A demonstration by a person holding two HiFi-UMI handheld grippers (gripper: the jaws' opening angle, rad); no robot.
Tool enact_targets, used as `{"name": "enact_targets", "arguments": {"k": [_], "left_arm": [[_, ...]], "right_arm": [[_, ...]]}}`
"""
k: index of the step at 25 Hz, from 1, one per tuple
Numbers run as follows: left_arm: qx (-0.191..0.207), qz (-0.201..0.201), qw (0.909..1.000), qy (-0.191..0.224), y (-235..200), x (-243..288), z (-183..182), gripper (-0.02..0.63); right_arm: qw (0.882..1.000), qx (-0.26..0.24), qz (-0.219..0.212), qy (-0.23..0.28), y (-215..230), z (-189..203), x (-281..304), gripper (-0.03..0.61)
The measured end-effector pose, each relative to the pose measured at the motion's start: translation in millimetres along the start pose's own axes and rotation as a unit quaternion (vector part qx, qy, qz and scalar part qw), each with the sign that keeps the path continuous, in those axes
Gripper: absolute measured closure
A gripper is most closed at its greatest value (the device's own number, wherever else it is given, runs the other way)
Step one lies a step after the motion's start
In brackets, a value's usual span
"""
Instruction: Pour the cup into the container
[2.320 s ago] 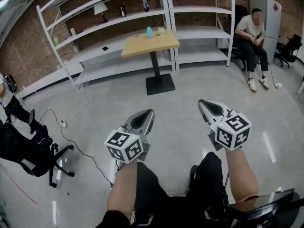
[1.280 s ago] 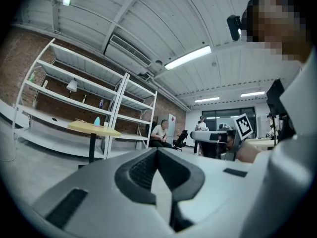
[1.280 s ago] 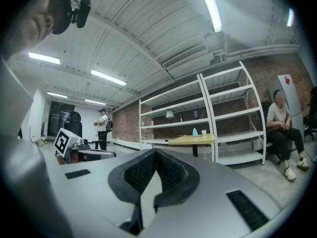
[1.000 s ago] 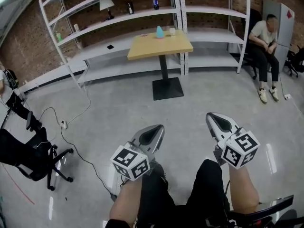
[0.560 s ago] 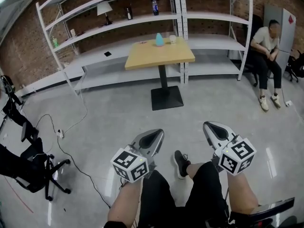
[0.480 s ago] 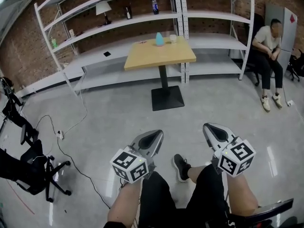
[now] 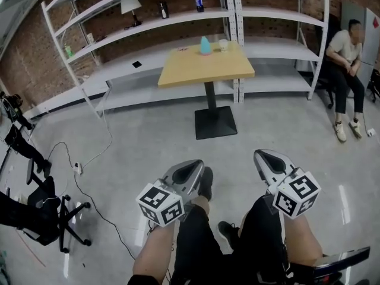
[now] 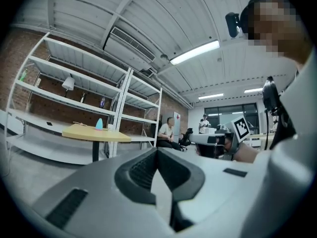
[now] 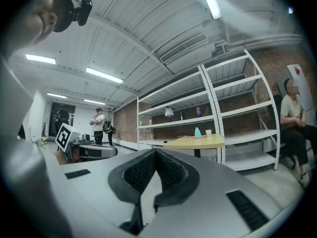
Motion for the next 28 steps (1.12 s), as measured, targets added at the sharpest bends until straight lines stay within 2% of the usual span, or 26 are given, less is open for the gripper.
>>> {"name": "enact_targets", "arguments": {"k": [3,8,14,17,21,28], "left_arm": [[-0.004,-0.002,1.0,-0.001,-23,10,1,0.612],[-0.016,0.004,0.9998,-0.01,-66,39,-1,0.612],[-0.011,0.022,0.9995,-0.021,-113,92,-10,0.612],[0.004,0.036,0.9991,-0.019,-138,123,-18,0.612],[0.013,0.061,0.9978,-0.025,-180,151,-26,0.612],[0.028,0.032,0.9988,0.025,-298,191,-78,0.612]], "right_arm": [[1.0,-0.013,-0.015,0.001,0,-3,24,0.586],[1.0,-0.018,-0.014,0.019,18,-21,68,0.586],[1.0,-0.008,0.007,0.023,67,-23,113,0.584],[0.999,-0.008,0.028,0.024,100,-27,142,0.584],[0.998,-0.026,0.039,0.034,120,-30,192,0.585],[0.999,-0.03,0.022,0.022,140,-36,306,0.585]]}}
Point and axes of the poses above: the fingertips, and each gripper's own axes: x forward along the fingers, y to its right, z out of its underside, the point moved 3 cm from there along -x, backward along the fingers, and after that the axes turned 12 degrees about z, right-handed, at the moved point
